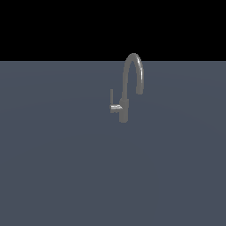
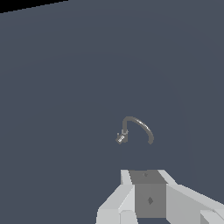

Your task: Turn on the faucet by rotating a designated handle.

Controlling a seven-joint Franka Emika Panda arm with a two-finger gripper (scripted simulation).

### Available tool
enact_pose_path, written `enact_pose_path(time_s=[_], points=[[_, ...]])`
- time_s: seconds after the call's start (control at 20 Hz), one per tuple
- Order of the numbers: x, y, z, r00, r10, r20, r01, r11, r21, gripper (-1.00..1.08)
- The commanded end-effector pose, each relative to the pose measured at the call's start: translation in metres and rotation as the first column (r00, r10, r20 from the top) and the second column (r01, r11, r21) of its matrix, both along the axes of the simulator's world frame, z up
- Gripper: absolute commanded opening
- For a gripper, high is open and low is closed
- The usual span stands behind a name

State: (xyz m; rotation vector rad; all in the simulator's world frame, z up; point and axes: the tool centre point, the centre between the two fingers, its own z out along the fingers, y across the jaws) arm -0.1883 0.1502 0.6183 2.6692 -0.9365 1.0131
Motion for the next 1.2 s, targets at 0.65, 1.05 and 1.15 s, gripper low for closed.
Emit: enact_pose_path(time_s=[0.65,1.05,1.15], points=[[0.122,0.055,-0.099,0.955,-0.259,0.144,0.27,0.961,-0.056,-1.0],[0.197,0.032,-0.197,0.903,-0.398,0.161,0.412,0.909,-0.06,-1.0],[0.214,0.019,-0.226,0.886,-0.435,0.159,0.449,0.892,-0.059,-1.0]])
